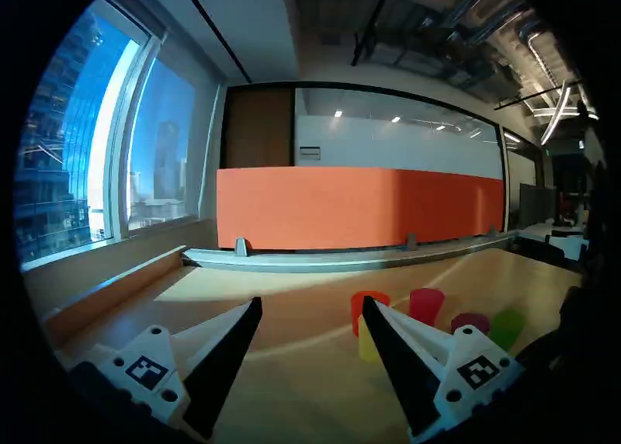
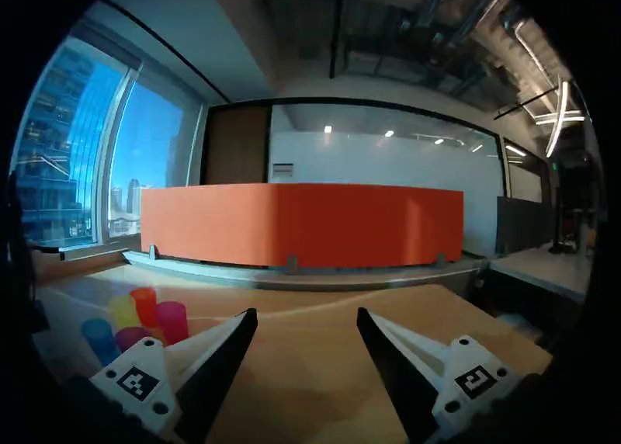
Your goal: Pour water
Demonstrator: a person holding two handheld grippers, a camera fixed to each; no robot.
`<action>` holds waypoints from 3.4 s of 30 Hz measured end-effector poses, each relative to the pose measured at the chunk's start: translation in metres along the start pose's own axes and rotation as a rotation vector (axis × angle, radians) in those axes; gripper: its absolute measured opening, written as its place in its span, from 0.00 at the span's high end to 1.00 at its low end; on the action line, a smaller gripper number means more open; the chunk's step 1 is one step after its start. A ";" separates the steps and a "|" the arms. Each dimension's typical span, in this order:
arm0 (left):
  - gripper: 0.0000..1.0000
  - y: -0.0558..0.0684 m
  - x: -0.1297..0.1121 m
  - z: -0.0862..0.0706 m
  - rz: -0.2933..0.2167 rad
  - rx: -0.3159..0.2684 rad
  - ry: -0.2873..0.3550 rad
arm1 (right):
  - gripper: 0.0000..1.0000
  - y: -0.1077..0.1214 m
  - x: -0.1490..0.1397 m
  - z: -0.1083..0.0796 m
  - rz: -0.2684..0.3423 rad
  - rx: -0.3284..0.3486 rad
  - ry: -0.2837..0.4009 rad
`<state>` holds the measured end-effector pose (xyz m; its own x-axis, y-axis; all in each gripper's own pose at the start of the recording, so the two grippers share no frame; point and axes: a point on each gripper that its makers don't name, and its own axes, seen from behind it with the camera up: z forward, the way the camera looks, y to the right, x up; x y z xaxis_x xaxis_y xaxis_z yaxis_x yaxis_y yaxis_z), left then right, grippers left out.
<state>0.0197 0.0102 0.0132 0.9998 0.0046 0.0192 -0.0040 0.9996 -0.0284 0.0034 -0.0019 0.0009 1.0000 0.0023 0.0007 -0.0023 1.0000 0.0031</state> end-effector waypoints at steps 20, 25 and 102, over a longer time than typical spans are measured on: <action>0.04 0.008 0.116 0.002 0.004 -0.107 0.028 | 0.01 -0.021 0.100 0.006 0.016 0.102 -0.019; 0.04 0.007 0.128 0.003 0.013 -0.128 0.016 | 0.01 -0.025 0.117 0.007 0.010 0.121 -0.015; 0.04 0.110 0.027 -0.022 0.126 -0.750 -0.209 | 0.01 -0.150 0.026 -0.046 -0.192 0.792 -0.262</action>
<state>0.0467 0.1200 -0.0112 0.9679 0.1961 0.1569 -0.0283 0.7059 -0.7077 0.0293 -0.1513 -0.0459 0.9508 -0.2654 0.1599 0.0695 0.6856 0.7246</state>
